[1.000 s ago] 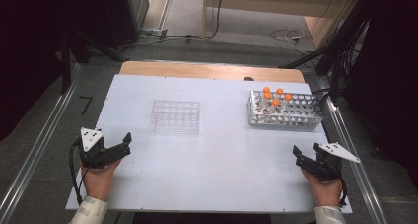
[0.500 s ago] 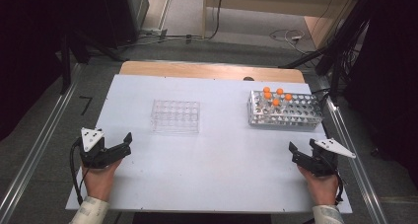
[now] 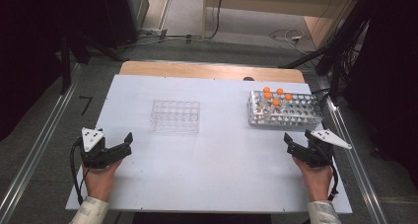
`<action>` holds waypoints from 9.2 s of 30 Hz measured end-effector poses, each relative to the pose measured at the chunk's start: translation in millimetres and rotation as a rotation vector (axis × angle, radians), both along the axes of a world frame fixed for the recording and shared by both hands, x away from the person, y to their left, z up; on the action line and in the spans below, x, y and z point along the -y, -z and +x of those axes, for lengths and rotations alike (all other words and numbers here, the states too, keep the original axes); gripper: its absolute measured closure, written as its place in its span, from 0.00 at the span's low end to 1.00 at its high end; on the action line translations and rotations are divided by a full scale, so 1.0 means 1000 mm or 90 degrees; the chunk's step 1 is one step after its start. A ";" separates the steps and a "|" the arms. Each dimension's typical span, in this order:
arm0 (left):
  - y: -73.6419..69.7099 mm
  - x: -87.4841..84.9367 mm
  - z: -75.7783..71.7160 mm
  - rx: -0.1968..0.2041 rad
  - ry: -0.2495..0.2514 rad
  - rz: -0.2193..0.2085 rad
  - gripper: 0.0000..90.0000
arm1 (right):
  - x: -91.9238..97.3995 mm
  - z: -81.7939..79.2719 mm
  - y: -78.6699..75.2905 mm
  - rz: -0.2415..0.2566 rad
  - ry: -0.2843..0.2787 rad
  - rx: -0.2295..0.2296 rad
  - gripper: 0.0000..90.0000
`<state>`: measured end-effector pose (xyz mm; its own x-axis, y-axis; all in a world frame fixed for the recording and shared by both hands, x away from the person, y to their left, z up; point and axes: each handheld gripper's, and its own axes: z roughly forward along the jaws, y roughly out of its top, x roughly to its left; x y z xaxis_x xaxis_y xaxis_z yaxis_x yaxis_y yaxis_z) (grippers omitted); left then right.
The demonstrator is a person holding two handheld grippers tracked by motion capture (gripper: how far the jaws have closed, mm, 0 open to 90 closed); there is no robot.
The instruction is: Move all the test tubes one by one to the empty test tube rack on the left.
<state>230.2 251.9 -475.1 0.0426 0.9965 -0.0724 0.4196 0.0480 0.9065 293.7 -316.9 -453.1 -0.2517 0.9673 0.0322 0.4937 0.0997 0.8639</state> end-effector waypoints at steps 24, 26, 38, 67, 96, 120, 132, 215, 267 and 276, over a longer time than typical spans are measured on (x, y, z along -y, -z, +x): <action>0.001 0.000 0.001 -0.003 0.001 0.002 0.05 | -0.024 0.040 -0.003 -0.015 -0.023 0.000 0.26; 0.000 0.000 0.001 -0.002 0.001 0.002 0.05 | -0.027 0.043 -0.005 -0.006 -0.028 0.003 0.27; 0.001 -0.001 0.000 0.000 -0.008 0.001 0.05 | -0.045 0.068 -0.004 -0.017 -0.037 0.012 0.38; 0.001 -0.002 0.001 -0.007 -0.008 0.003 0.05 | -0.057 0.087 -0.001 -0.013 -0.046 0.033 0.76; 0.000 0.004 0.000 -0.006 0.015 -0.015 0.06 | -0.050 0.077 -0.047 0.021 -0.044 0.085 0.80; -0.006 0.025 -0.003 0.008 0.064 -0.027 0.06 | -0.091 0.047 -0.037 0.015 -0.173 0.057 0.80; -0.020 0.051 0.012 0.003 0.130 -0.041 0.07 | -0.127 0.037 -0.024 0.010 -0.242 0.028 0.80; -0.066 0.138 0.052 0.034 0.375 -0.057 0.78 | -0.217 0.010 -0.009 -0.006 -0.429 -0.016 0.31; -0.059 0.055 0.093 0.009 0.197 0.001 0.78 | -0.181 0.007 0.000 0.002 -0.381 -0.029 0.30; -0.049 0.057 0.088 0.010 0.198 0.018 0.78 | -0.182 0.007 0.002 -0.003 -0.381 -0.033 0.30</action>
